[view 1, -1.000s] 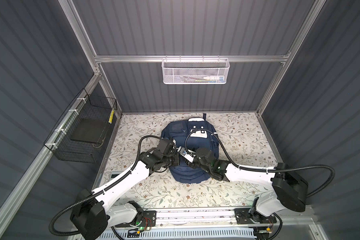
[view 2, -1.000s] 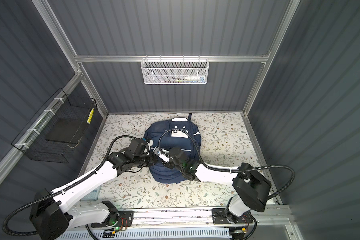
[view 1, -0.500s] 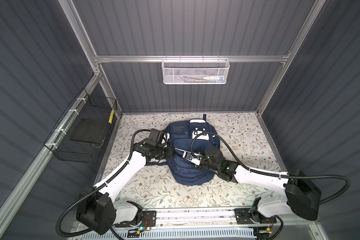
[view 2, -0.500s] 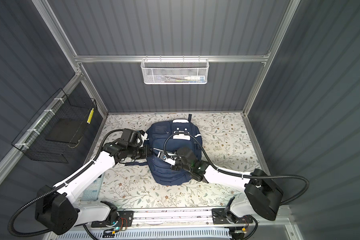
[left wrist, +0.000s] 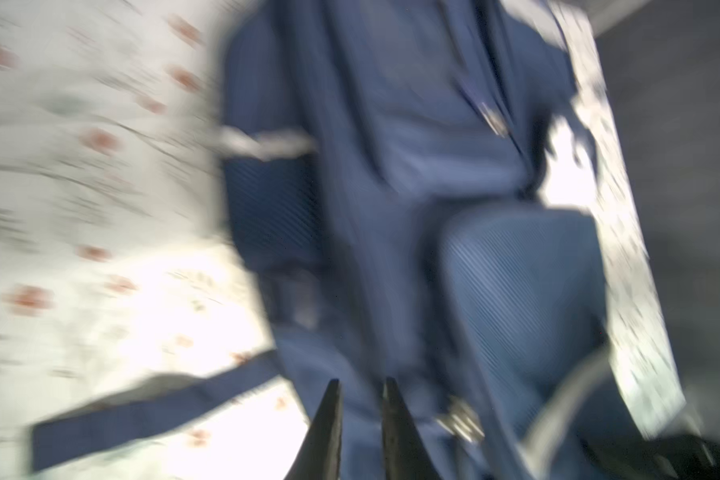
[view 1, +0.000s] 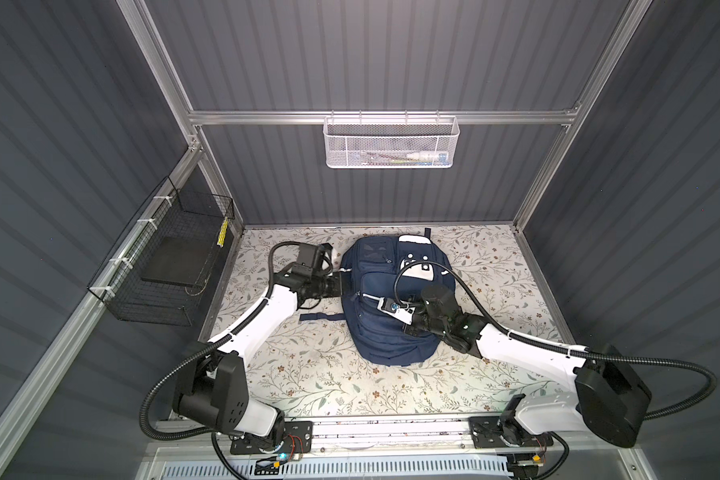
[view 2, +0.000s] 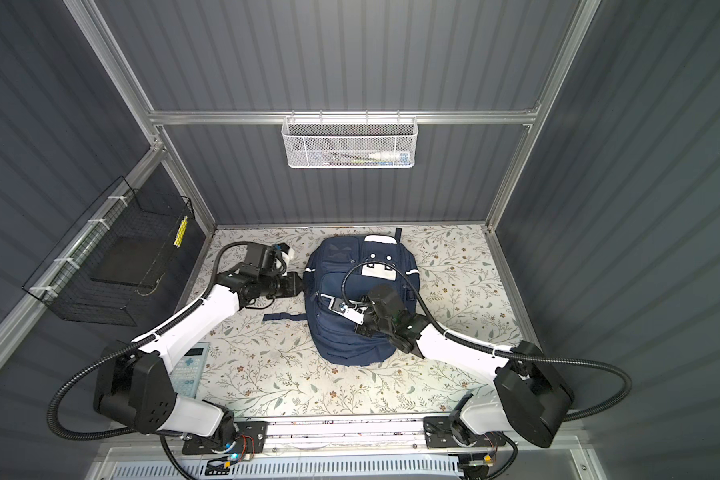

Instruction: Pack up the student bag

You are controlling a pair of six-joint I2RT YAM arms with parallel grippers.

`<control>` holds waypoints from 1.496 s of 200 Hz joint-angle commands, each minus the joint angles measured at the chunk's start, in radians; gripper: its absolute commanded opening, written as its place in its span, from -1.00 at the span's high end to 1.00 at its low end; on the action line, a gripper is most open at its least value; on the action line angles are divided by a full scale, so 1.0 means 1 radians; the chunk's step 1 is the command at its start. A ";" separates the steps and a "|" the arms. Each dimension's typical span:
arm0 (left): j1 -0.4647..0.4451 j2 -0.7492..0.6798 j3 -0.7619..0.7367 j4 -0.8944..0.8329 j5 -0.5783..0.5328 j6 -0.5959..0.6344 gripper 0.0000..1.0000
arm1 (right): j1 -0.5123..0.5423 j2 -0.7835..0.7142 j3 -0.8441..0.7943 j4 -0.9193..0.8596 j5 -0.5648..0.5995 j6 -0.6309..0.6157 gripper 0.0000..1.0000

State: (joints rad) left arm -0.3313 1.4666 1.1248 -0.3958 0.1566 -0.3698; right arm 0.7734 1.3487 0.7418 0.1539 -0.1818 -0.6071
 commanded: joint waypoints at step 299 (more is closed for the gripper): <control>0.914 -0.216 -0.312 -0.240 -0.296 -0.093 -1.00 | 0.108 -0.010 -0.015 0.198 -0.069 0.503 -0.65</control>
State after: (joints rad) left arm 0.4641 1.2102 0.8005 -0.7570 -0.1886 -0.4530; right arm 0.8780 1.3491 0.7311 0.3431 -0.2424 -0.0937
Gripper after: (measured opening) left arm 0.997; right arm 0.825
